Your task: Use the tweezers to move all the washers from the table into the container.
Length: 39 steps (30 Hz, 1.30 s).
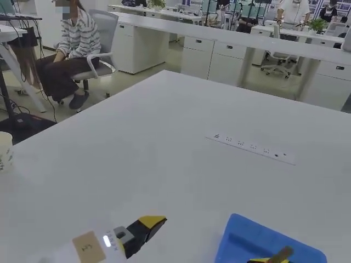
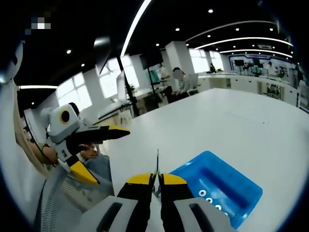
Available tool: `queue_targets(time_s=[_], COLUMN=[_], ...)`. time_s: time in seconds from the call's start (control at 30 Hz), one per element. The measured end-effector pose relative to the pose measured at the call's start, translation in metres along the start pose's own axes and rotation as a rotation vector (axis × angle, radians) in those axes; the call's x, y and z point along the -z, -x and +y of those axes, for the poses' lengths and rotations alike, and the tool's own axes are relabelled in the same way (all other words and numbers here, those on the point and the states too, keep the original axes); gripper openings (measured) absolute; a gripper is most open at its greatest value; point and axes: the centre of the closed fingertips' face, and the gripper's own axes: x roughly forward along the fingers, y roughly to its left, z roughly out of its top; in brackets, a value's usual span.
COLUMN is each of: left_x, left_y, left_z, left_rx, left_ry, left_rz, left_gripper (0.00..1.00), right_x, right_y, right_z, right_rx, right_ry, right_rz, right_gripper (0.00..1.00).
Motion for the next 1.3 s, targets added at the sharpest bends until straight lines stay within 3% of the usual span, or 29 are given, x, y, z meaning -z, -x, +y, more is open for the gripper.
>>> queue_targets(time_s=[0.27, 0.43, 0.8, 1.3], left_x=[0.0, -0.001, -0.002, -0.008], left_y=[0.0, -0.001, -0.001, -0.001], left_z=[-0.002, -0.003, -0.004, -0.005], left_rx=[0.01, 0.016, 0.019, 0.033], left_ry=[0.004, 0.008, 0.015, 0.049], left_rz=[-0.002, -0.007, -0.011, -0.047], left_gripper=[0.82, 0.82, 0.82, 0.82], right_x=[-0.015, -0.011, 0.008, 0.02], right_y=[0.002, -0.007, -0.025, -0.045], right_z=[-0.01, -0.029, -0.064, -0.074], right_rx=[0.0, 0.042, 0.105, 0.101], right_ry=[-0.054, -0.092, -0.023, 0.082], right_rz=[-0.048, -0.022, 0.062, 0.12], right_gripper=[0.02, 0.02, 0.03, 0.03])
